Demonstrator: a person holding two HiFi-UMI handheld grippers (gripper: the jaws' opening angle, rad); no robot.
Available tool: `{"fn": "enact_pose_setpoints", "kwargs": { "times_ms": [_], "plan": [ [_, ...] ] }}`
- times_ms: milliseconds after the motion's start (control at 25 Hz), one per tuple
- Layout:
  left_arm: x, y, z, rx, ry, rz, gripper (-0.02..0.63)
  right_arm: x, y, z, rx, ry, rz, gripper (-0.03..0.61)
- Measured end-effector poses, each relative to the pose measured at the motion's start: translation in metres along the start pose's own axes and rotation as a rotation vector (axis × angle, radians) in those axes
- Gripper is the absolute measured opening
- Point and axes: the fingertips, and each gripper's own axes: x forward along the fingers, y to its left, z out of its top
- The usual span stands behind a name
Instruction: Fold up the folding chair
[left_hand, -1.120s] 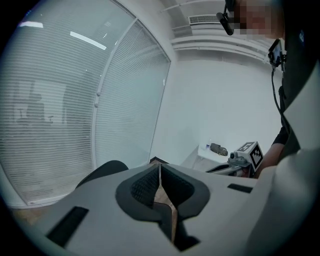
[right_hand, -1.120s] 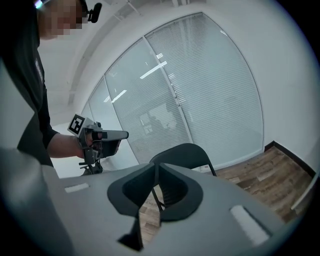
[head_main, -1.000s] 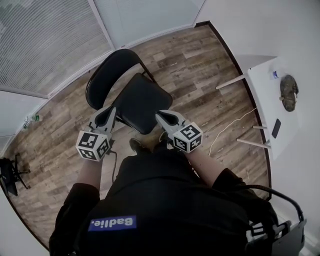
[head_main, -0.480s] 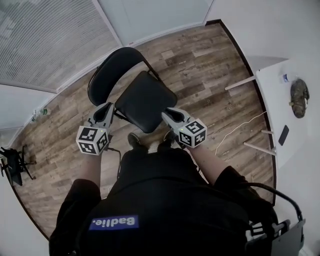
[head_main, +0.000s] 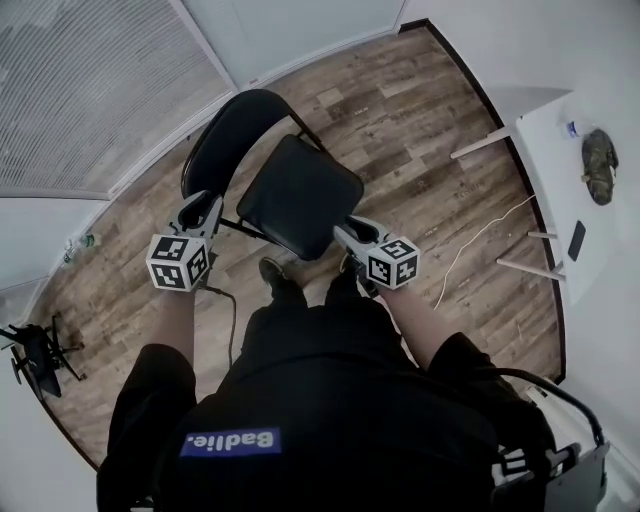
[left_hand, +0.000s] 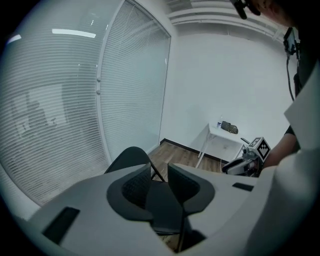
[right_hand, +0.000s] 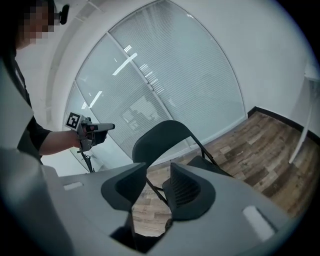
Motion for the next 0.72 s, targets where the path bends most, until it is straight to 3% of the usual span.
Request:
{"fn": "enact_pose_setpoints", "kwargs": {
  "times_ms": [400,720],
  "plan": [
    [0.032,0.075,-0.012,0.091,0.107,0.011,0.134,0.038,-0.022,-0.030,0.174,-0.014,-0.081,0.170],
    [0.080,0.114,-0.033,0.186,0.250,0.022,0.176,0.057,-0.071,-0.063,0.289,0.034,-0.125,0.213]
  ]
}}
